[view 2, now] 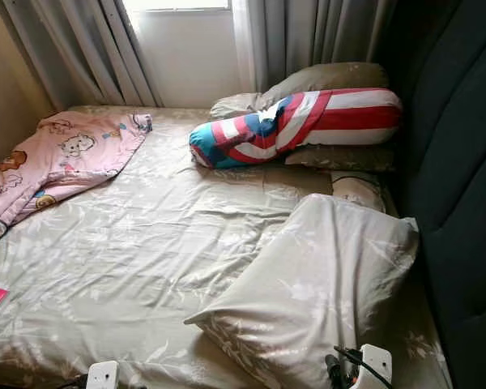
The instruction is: Clean up the room
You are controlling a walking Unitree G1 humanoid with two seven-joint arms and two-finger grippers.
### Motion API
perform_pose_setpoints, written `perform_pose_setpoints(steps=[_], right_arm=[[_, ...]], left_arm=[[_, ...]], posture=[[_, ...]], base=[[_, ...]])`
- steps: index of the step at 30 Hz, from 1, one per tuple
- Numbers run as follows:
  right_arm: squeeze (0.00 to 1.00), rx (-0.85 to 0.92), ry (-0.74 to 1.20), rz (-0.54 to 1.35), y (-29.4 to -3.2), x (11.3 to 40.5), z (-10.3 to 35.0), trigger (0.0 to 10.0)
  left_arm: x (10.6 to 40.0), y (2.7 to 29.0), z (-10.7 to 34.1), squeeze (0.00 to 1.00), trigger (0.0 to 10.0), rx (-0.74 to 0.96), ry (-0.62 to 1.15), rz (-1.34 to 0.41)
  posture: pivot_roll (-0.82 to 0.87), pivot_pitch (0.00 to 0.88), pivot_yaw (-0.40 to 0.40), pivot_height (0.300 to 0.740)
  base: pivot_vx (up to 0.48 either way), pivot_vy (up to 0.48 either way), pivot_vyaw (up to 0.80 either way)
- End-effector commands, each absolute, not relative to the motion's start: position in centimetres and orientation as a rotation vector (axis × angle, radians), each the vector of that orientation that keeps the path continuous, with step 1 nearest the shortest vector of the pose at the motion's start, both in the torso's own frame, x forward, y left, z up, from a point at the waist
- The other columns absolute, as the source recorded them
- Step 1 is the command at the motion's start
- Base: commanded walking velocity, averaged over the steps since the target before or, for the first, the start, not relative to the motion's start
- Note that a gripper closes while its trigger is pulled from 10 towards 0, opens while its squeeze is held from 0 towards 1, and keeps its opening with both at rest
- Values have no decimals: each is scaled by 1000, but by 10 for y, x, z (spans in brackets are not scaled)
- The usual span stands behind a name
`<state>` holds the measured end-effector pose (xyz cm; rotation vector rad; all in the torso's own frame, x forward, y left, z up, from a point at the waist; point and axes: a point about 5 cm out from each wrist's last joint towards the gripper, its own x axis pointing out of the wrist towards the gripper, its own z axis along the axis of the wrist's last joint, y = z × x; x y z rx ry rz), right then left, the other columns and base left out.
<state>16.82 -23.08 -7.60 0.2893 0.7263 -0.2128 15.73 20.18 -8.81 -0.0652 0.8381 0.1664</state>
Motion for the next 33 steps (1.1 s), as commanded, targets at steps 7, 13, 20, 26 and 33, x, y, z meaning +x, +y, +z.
perform_pose_setpoints(steps=[7, 13, 20, 26, 33], right_arm=[[282, 337, 619, -210, -187, 227, -54, 10000], [1000, 357, 553, -233, -183, 248, -40, 10000], [0, 333, 536, -274, -188, 254, -35, 10000], [0, 249, 472, -364, -209, 261, -24, 10000], [0, 153, 464, -456, -227, 247, -27, 10000]], left_arm=[[147, 212, -89, 0, 10000, -40, 843, 162], [143, 217, -89, 0, 10000, -18, 836, 153], [140, 220, -89, 0, 10000, -12, 828, 142], [140, 219, -89, 0, 10000, -7, 829, 140], [189, 244, -58, 0, 10000, 0, 642, 139]], posture=[[-13, 10, 81, 740], [15, 47, 103, 740], [19, 59, 115, 740], [6, 59, 109, 740], [-13, 49, 89, 740]], base=[[0, 0, 0], [0, 0, 0], [0, 0, 0], [0, 0, 0], [0, 0, 0]])
